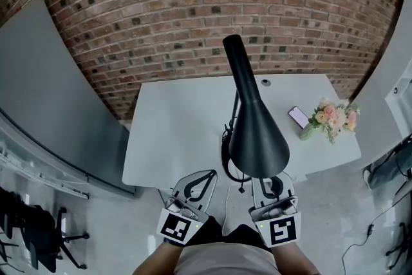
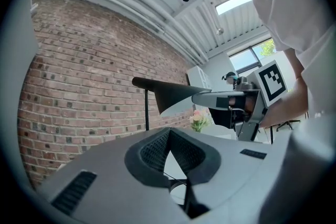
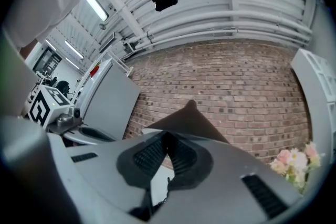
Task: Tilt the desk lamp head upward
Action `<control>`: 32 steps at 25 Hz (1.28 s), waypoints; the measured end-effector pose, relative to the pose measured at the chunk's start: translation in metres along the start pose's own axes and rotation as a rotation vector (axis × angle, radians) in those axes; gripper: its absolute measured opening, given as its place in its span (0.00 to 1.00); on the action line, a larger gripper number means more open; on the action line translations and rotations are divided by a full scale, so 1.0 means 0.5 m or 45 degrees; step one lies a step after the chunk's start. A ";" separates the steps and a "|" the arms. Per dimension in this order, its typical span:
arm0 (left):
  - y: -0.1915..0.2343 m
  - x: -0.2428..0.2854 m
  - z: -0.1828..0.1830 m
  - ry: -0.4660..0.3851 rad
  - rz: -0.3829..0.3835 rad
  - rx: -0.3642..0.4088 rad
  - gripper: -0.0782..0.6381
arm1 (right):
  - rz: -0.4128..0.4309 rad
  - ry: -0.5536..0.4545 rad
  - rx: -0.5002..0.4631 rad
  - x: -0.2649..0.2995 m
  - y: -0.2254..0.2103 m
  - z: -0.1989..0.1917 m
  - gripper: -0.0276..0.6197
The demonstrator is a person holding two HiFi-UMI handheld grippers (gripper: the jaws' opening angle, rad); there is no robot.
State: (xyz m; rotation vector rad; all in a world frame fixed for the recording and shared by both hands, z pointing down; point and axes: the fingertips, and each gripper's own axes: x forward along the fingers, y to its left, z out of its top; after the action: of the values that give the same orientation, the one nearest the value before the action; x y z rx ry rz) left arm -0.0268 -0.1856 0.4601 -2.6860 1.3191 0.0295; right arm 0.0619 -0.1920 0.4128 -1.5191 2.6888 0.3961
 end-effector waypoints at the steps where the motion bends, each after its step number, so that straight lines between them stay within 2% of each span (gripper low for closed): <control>1: 0.001 -0.002 0.001 0.000 0.006 -0.010 0.12 | 0.002 0.003 0.001 -0.001 -0.001 0.006 0.07; 9: 0.006 -0.007 0.037 0.004 0.023 -0.002 0.12 | 0.022 0.021 0.010 -0.012 0.007 0.048 0.07; 19: -0.005 -0.015 0.077 0.022 0.042 -0.047 0.12 | 0.054 0.042 -0.015 -0.017 0.008 0.096 0.07; 32: -0.004 -0.015 0.125 0.029 0.056 -0.029 0.12 | 0.075 0.053 0.000 -0.017 0.001 0.142 0.07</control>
State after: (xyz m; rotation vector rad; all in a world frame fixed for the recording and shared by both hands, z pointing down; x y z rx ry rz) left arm -0.0269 -0.1694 0.3992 -2.6833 1.3931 0.0191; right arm 0.0590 -0.1680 0.3456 -1.4676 2.7705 0.3709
